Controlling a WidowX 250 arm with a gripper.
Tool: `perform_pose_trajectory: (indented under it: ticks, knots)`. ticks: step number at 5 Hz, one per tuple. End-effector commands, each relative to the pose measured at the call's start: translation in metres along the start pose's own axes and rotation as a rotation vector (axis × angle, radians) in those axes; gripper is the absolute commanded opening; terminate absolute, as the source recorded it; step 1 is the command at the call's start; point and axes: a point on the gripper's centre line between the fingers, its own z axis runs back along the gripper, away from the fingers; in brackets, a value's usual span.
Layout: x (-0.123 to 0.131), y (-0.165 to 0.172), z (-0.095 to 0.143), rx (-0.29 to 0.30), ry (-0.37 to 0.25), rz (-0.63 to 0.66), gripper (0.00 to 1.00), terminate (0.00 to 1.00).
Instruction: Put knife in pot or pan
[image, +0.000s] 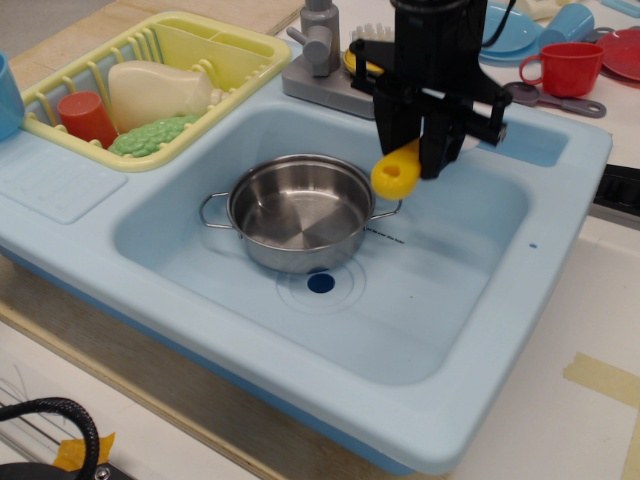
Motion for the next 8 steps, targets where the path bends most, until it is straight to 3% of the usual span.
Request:
perform_pose_trajectory:
  ticks: [1, 2, 3, 4, 5, 6, 8]
  knots:
    - [-0.009, 0.01, 0.028, 0.059, -0.09, -0.157, 0.0, 0.0]
    - [-0.015, 0.027, 0.029, 0.08, -0.054, -0.29, 0.0, 0.0]
    - [-0.021, 0.044, 0.022, 0.082, -0.073, -0.448, 0.0, 0.0]
    - [-0.028, 0.057, 0.014, 0.035, -0.1, -0.509, 0.0, 0.0]
    - [-0.04, 0.071, 0.003, 0.0, -0.169, -0.528, 0.0, 0.0]
    - [-0.043, 0.08, -0.007, -0.07, -0.212, -0.542, 1.0, 0.0]
    - [-0.043, 0.08, -0.007, -0.07, -0.212, -0.542, 1.0, 0.0]
